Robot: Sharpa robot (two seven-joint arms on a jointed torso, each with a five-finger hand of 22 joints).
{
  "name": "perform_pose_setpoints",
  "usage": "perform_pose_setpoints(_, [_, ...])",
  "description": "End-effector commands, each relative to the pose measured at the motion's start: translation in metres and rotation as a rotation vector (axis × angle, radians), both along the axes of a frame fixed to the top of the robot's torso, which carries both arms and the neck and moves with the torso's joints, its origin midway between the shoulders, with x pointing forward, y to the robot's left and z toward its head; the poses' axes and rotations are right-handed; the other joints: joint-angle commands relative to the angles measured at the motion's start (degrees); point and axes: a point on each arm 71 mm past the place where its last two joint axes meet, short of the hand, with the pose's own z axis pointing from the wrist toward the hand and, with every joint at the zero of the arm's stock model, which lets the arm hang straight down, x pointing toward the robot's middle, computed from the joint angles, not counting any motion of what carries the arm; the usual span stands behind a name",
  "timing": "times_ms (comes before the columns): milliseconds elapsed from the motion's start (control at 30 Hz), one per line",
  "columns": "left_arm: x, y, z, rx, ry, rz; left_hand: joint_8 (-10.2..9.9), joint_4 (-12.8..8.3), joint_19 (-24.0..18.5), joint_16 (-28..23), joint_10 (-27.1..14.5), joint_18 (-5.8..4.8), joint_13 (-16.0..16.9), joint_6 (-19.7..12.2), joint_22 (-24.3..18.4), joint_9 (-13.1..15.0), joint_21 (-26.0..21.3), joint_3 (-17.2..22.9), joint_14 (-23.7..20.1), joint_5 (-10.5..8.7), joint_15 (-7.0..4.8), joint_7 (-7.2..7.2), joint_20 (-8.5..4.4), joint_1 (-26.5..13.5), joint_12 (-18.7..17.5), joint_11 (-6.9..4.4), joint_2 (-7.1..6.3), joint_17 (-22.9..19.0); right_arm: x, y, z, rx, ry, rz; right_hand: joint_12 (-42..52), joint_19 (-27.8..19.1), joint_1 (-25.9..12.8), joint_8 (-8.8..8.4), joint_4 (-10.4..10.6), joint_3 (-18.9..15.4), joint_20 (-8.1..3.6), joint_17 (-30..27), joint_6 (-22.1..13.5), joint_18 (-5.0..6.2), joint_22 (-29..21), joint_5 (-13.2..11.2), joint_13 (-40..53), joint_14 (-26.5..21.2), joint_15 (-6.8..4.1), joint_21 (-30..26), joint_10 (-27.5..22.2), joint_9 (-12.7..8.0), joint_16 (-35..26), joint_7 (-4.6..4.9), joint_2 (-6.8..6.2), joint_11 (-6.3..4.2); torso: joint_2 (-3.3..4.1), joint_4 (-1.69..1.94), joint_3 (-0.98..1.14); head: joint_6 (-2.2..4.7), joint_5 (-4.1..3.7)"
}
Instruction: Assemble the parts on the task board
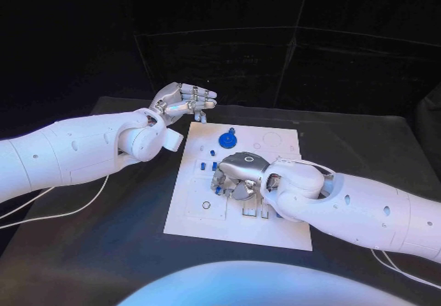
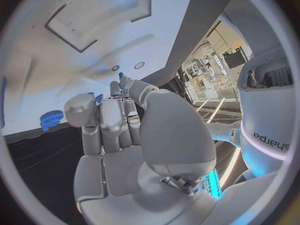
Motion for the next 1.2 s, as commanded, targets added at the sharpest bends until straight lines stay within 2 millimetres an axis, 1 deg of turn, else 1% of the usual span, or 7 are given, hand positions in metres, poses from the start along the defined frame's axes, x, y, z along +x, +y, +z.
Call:
perform_pose_setpoints(33, [0.0001,-0.0018,0.0018,-0.014,-0.004,-0.015,-0.2,-0.3,-0.6,-0.4,-0.5,0.7,-0.1,-0.1,-0.1,-0.1,-0.3,0.0,-0.5,0.26,-0.02,0.37,0.0,0.0,0.2,-0.01,0.3,0.0,-0.0011,0.0012,-0.0021,-0.02,0.009,0.013,-0.2,0.2,-0.5,-0.18,-0.1,0.2,-0.03,0.0,0.2,-0.26,0.0,0.3,-0.1,1.6,-0.21,0.3,-0.2,0.1,0.3,0.39,0.27,0.11,-0.02,0.0,-0.04,-0.04,0.04])
perform_pose_setpoints(267, [0.0001,-0.0013,0.0017,-0.013,-0.002,-0.015,-0.2,-0.3,-0.6,-0.4,-0.5,0.7,-0.1,-0.1,-0.1,-0.1,-0.3,0.0,-0.5,0.26,-0.02,0.37,0.0,0.0,0.2,-0.01,0.3,0.0,-0.0013,0.0006,-0.0043,-0.037,0.007,0.013,-0.2,0.2,-0.6,-0.23,-0.1,0.2,-0.02,0.0,0.1,-0.27,0.1,0.3,-0.1,1.6,-0.18,0.3,-0.2,0.1,0.3,0.41,0.3,0.13,-0.05,-0.01,-0.02,-0.32,0.17])
perform_pose_setpoints(733, [0.0006,0.0008,0.0015,-0.011,0.0,-0.011,-0.2,-0.3,-0.6,-0.4,-0.6,0.7,-0.1,-0.1,-0.1,0.0,-0.3,0.0,-0.5,0.26,0.0,0.38,0.01,0.0,0.3,0.01,0.36,-0.1,-0.0034,-0.0047,-0.0013,-0.011,-0.04,0.004,-0.2,0.2,-0.6,-0.23,-0.1,0.2,-0.01,0.1,0.1,-0.27,0.1,0.3,-0.1,1.6,-0.18,0.3,-0.2,0.1,0.3,0.43,0.34,0.14,-0.02,-0.05,0.04,-0.36,0.27])
perform_pose_setpoints(800, [0.0008,0.001,0.0014,-0.01,0.0,-0.01,-0.2,-0.3,-0.6,-0.4,-0.6,0.7,-0.1,-0.1,-0.1,0.0,-0.3,0.0,-0.5,0.26,0.0,0.38,0.01,0.0,0.3,0.01,0.36,-0.1,-0.0034,-0.0056,-0.001,-0.007,-0.043,0.002,-0.2,0.2,-0.6,-0.23,-0.1,0.2,-0.01,0.1,0.1,-0.27,0.1,0.3,-0.1,1.6,-0.18,0.3,-0.2,0.1,0.3,0.43,0.34,0.14,-0.04,-0.03,0.0,-0.38,0.25])
perform_pose_setpoints(1033, [0.0009,0.001,0.0013,-0.01,0.002,-0.011,-0.2,-0.3,-0.6,-0.4,-0.6,0.7,-0.1,-0.1,-0.1,0.0,-0.3,0.0,-0.5,0.26,0.0,0.38,0.01,0.0,0.3,0.01,0.36,-0.1,-0.0021,-0.0075,-0.0018,-0.011,-0.044,-0.01,-0.2,0.2,-0.7,-0.25,-0.1,0.2,0.01,0.0,0.2,-0.27,0.1,0.3,-0.1,1.6,-0.16,0.4,-0.2,0.1,0.3,0.44,0.37,0.16,-0.02,-0.05,-0.03,-0.4,0.21])
perform_pose_setpoints(1133, [0.0008,0.0006,0.0013,-0.01,0.002,-0.013,-0.2,-0.3,-0.6,-0.4,-0.6,0.7,-0.1,-0.1,-0.1,0.0,-0.3,0.0,-0.5,0.26,0.0,0.38,0.01,0.0,0.3,0.01,0.36,-0.1,-0.0012,-0.0076,-0.0024,-0.017,-0.043,-0.018,-0.2,0.2,-0.8,-0.26,-0.1,0.2,0.01,-0.1,0.2,-0.28,0.1,0.3,-0.1,1.6,-0.15,0.4,-0.2,0.1,0.3,0.45,0.37,0.16,-0.01,-0.01,-0.07,-0.47,0.19])
perform_pose_setpoints(1200, [0.0008,0.0004,0.0012,-0.011,0.003,-0.014,-0.2,-0.4,-0.7,-0.4,-0.6,0.71,-0.1,-0.2,-0.1,0.0,-0.4,0.0,-0.6,0.26,0.01,0.38,0.02,0.0,0.3,0.02,0.37,-0.1,-0.0007,-0.0073,-0.0024,-0.017,-0.047,-0.022,-0.3,0.2,-0.8,-0.27,-0.1,0.2,0.02,0.0,0.2,-0.27,0.1,0.3,-0.1,1.6,-0.15,0.4,-0.2,0.1,0.3,0.45,0.39,0.17,0.0,0.02,-0.05,-0.51,0.2])
